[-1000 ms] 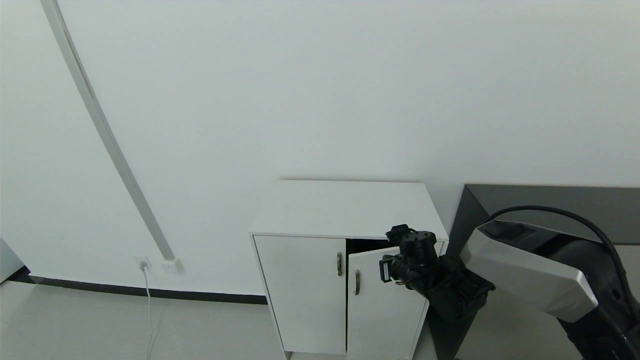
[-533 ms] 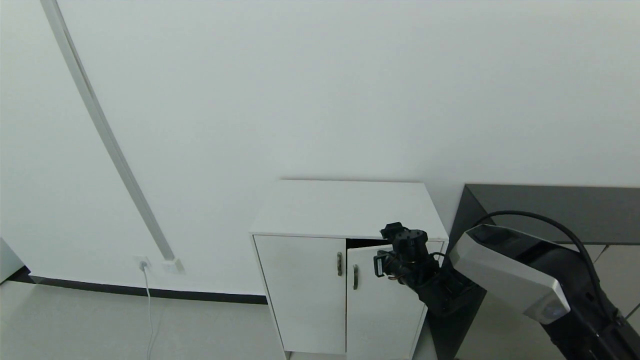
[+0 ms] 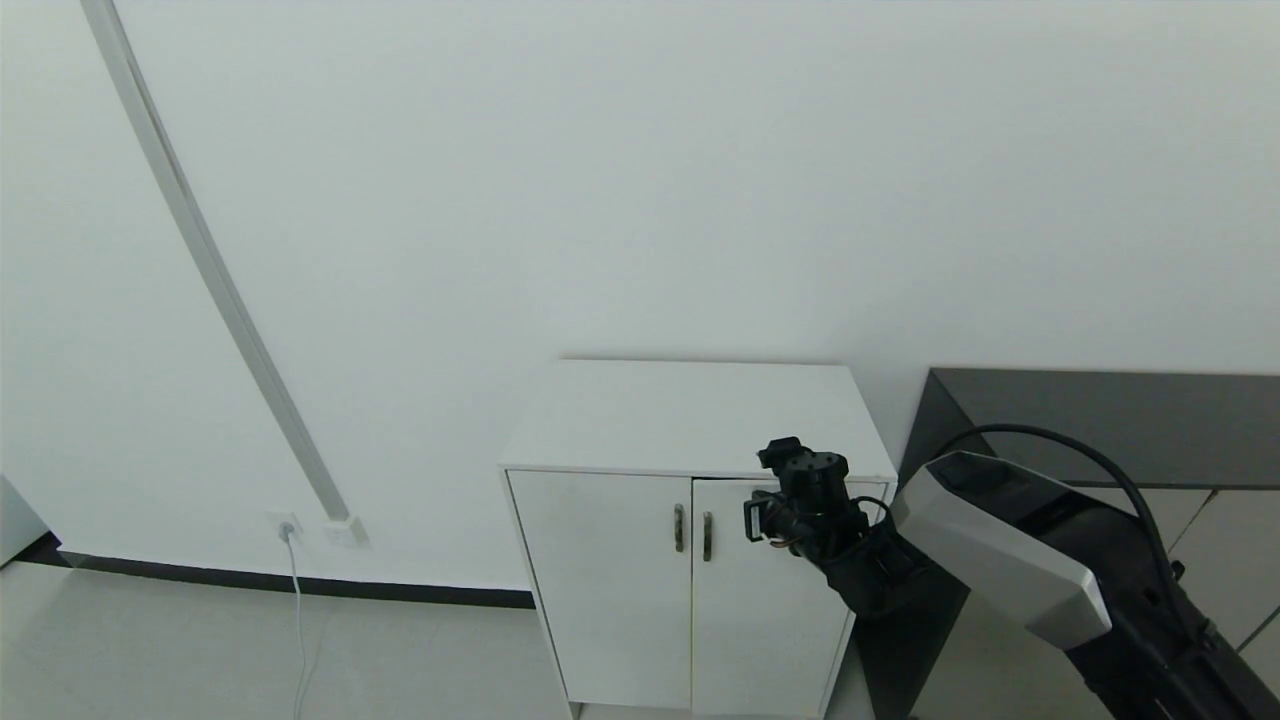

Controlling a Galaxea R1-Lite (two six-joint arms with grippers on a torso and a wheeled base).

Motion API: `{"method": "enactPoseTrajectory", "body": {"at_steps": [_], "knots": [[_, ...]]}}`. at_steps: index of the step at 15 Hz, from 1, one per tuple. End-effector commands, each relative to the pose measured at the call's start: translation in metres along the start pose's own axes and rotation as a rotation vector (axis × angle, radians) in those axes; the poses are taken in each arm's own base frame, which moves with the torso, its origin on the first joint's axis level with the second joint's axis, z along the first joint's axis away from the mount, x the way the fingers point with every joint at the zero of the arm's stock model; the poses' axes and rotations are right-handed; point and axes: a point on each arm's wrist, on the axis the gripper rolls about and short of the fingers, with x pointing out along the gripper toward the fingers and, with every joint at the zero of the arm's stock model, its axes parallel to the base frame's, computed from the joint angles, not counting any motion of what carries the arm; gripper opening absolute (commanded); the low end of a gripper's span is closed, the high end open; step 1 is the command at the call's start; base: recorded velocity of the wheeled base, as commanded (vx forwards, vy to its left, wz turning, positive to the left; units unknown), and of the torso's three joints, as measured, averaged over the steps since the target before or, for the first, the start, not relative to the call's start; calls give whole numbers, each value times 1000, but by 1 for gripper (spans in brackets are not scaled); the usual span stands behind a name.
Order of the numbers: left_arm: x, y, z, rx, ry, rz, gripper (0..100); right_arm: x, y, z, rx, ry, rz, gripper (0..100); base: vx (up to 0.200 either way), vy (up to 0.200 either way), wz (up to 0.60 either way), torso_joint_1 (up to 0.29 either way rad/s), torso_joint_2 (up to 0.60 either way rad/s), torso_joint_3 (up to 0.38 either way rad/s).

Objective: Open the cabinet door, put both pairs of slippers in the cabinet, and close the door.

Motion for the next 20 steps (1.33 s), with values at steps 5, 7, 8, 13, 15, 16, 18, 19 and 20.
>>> {"method": "enactPoseTrajectory", "body": {"at_steps": [5, 7, 8, 13, 15, 16, 18, 19, 20], "knots": [[0, 0, 0, 0, 1, -1, 0, 7, -8, 0, -12, -11, -16, 0, 0, 0, 0, 0, 0, 0], [0, 0, 0, 0, 1, 1, 0, 8, -9, 1, -11, -18, -18, 0, 0, 0, 0, 0, 0, 0], [0, 0, 0, 0, 1, -1, 0, 8, -9, 0, -11, -16, -18, 0, 0, 0, 0, 0, 0, 0], [0, 0, 0, 0, 1, -1, 0, 13, -12, -2, -9, -24, -27, 0, 0, 0, 0, 0, 0, 0], [0, 0, 0, 0, 1, 1, 0, 13, -15, -1, -9, -26, -33, 0, 0, 0, 0, 0, 0, 0], [0, 0, 0, 0, 1, 1, 0, 6, -14, 3, -9, -29, -31, 0, 0, 0, 0, 0, 0, 0], [0, 0, 0, -2, 1, 1, 0, -8, -13, 7, -9, -24, -26, 0, 0, 0, 0, 0, 0, 0], [0, 0, 0, 0, 1, 1, 0, -22, -13, 13, -9, -36, -22, 0, 0, 0, 0, 0, 0, 0], [0, 0, 0, -2, 1, 1, 0, -36, -14, 19, -6, -50, -22, 0, 0, 0, 0, 0, 0, 0]]}}
